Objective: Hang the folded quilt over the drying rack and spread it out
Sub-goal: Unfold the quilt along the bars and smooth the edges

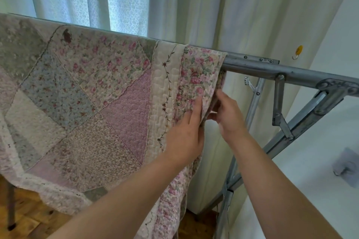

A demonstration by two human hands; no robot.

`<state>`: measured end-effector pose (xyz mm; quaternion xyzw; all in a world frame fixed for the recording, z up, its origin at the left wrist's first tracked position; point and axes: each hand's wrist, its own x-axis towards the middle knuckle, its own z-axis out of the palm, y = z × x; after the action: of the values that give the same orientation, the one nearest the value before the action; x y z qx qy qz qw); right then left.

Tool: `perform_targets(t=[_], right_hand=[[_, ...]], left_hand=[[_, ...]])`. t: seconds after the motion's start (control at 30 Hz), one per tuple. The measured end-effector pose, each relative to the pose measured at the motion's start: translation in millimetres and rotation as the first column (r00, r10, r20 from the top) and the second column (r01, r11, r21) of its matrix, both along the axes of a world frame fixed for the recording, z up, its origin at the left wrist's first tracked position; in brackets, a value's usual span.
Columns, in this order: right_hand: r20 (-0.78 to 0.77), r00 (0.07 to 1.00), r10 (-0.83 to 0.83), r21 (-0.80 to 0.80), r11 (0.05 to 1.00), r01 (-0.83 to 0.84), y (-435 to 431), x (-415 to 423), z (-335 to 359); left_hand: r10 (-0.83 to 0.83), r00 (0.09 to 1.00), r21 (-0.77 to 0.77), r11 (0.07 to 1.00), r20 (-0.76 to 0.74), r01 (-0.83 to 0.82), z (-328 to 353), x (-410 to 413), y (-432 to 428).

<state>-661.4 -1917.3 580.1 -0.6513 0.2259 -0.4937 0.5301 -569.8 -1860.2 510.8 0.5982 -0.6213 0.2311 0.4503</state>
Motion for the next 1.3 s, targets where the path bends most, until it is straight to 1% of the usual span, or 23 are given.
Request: perform_targets(t=[0.07, 0.1, 0.17, 0.23, 0.27, 0.37, 0.43, 0.5, 0.53, 0.57, 0.6, 0.67, 0.7, 0.73, 0.8, 0.87, 0.93, 1.0, 1.13, 1.2, 1.3], right_hand=[[-0.051, 0.996, 0.067, -0.007, 0.998, -0.067, 4.4, 3.1, -12.8], [-0.085, 0.994, 0.063, -0.02, 0.998, -0.064, 5.6, 6.1, -20.1], [-0.106, 0.994, -0.033, -0.048, 0.998, 0.028, 9.6, 11.7, -26.6], [-0.074, 0.984, -0.159, -0.073, 0.985, 0.154, 11.5, 14.6, -27.4], [-0.073, 0.978, -0.195, -0.084, 0.978, 0.189, 11.5, 14.3, -27.5], [-0.11, 0.967, -0.23, -0.143, 0.966, 0.214, 14.0, 13.8, -27.1], [-0.121, 0.952, -0.281, -0.175, 0.95, 0.258, 19.5, 18.1, -28.4], [-0.147, 0.919, -0.365, -0.235, 0.916, 0.326, 27.9, 20.7, -30.7], [-0.143, 0.895, -0.423, -0.289, 0.883, 0.37, 33.9, 25.2, -31.9], [-0.128, 0.86, -0.495, -0.362, 0.83, 0.424, 40.4, 30.0, -33.3], [-0.113, 0.807, -0.579, -0.465, 0.749, 0.472, 46.0, 36.1, -33.9], [-0.07, 0.642, -0.764, -0.686, 0.504, 0.525, 56.5, 55.6, -31.8], [-0.045, 0.561, -0.826, -0.747, 0.401, 0.53, 58.9, 65.4, -28.1], [-0.028, 0.494, -0.869, -0.782, 0.326, 0.531, 60.7, 74.7, -23.2], [-0.011, 0.383, -0.923, -0.823, 0.226, 0.521, 60.2, 96.6, -13.0], [-0.004, 0.293, -0.956, -0.875, 0.146, 0.462, 58.1, 113.2, -2.7], [0.005, 0.246, -0.969, -0.921, 0.092, 0.378, 56.4, 135.9, 9.8], [0.002, 0.226, -0.974, -0.946, 0.072, 0.317, 54.6, 156.6, 23.6], [-0.064, 0.162, -0.985, -0.97, 0.099, 0.22, 54.3, 191.5, 51.1], [-0.093, 0.1, -0.991, -0.974, 0.111, 0.196, 55.9, 209.3, 56.8], [-0.105, 0.052, -0.993, -0.964, 0.115, 0.239, 56.1, 223.1, 56.7]], left_hand=[[0.1, 0.99, -0.023, 0.995, 0.096, -0.098, -11.7, 2.1, -3.2], [0.155, 0.978, -0.036, 0.988, 0.139, -0.151, -16.9, 2.9, -4.2], [0.196, 0.961, -0.036, 0.981, 0.195, -0.193, -22.5, 3.2, -5.4], [0.15, 0.966, -0.013, 0.988, 0.212, -0.151, -21.6, 5.1, -4.0], [0.118, 0.97, -0.011, 0.993, 0.215, -0.118, -19.8, 8.3, -2.9], [0.052, 0.964, -0.092, 0.995, 0.262, -0.028, -7.1, 29.8, -1.1], [0.069, 0.958, -0.165, 0.986, 0.278, -0.023, 6.6, 49.4, -0.3], [0.129, 0.955, -0.239, 0.969, 0.268, -0.064, 22.4, 64.5, -1.0], [0.15, 0.952, -0.275, 0.959, 0.265, -0.075, 31.2, 74.5, -1.7], [0.172, 0.948, -0.31, 0.947, 0.268, -0.084, 39.2, 84.4, -2.5], [0.195, 0.943, -0.34, 0.936, 0.271, -0.095, 46.2, 94.2, -2.8], [0.241, 0.925, -0.376, 0.919, 0.292, -0.121, 55.5, 119.2, -4.4], [0.262, 0.913, -0.378, 0.916, 0.312, -0.134, 58.8, 130.8, -4.2], [0.277, 0.904, -0.368, 0.918, 0.326, -0.148, 60.9, 141.6, -3.2], [0.3, 0.891, -0.354, 0.919, 0.34, -0.174, 66.4, 168.3, 1.3], [0.317, 0.882, -0.333, 0.922, 0.349, -0.2, 73.0, 192.8, 7.2], [0.319, 0.884, -0.286, 0.931, 0.341, -0.225, 82.0, 222.7, 12.1], [0.312, 0.898, -0.227, 0.942, 0.312, -0.249, 92.8, 248.9, 15.5], [0.282, 0.927, -0.113, 0.958, 0.246, -0.262, 113.5, 297.0, 23.1], [0.259, 0.927, -0.091, 0.966, 0.269, -0.244, 116.2, 314.5, 24.2], [0.246, 0.915, -0.106, 0.969, 0.319, -0.224, 113.9, 318.6, 22.8]])
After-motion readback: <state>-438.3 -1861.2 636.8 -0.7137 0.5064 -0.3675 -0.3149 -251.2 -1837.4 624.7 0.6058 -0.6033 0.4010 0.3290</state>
